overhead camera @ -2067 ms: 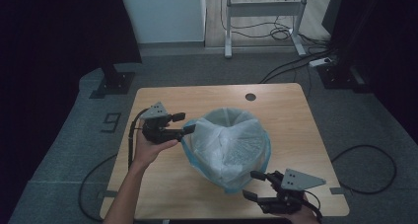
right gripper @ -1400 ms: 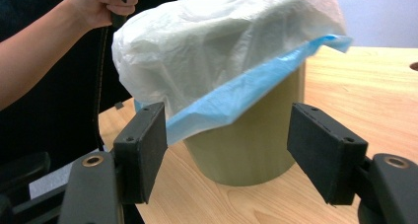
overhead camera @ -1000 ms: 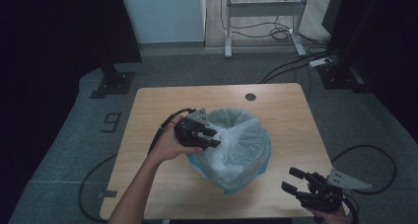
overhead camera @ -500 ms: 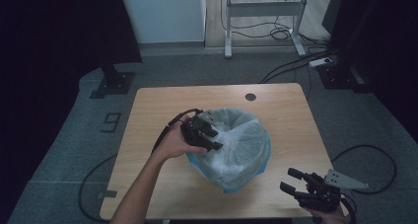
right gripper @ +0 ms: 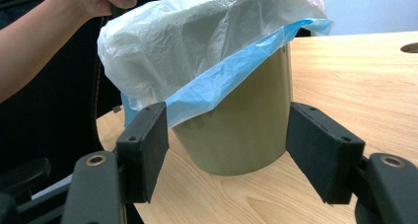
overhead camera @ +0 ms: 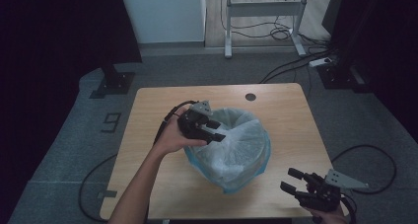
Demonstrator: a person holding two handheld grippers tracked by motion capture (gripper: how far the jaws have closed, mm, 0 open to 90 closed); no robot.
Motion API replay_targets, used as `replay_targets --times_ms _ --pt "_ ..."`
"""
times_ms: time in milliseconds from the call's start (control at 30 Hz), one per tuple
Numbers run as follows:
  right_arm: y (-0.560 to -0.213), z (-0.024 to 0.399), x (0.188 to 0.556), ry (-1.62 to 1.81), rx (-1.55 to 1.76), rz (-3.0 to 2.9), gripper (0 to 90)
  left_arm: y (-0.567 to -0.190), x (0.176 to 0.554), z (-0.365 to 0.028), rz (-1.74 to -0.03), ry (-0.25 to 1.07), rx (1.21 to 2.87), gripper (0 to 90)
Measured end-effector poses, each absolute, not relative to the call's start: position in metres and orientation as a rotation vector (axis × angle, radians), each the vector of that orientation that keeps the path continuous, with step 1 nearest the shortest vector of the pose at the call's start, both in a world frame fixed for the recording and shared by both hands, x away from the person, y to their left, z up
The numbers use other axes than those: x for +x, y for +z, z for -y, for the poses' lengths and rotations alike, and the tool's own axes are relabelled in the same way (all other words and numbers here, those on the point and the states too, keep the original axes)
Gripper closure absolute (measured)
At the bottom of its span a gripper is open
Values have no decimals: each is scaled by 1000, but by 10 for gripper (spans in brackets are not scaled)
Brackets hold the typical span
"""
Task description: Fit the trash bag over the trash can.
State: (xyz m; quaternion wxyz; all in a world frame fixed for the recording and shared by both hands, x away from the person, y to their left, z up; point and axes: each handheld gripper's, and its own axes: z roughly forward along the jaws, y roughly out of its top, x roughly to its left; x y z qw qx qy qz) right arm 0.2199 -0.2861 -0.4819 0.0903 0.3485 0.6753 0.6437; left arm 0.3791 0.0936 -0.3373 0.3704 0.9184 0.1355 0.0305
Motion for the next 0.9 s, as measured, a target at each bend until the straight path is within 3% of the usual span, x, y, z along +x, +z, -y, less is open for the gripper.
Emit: replay_targets --times_ms 300,533,900 --pt "-484 288 219 1915 1040 -2003 335 -334 386 -62 -306 49 2382 535" --pt "-485 287 218 1918 1029 -2003 352 -338 389 -32 -289 13 2454 674" --pt "-487 287 219 1913 1039 -2010 352 -355 391 -8 -279 8 2554 633"
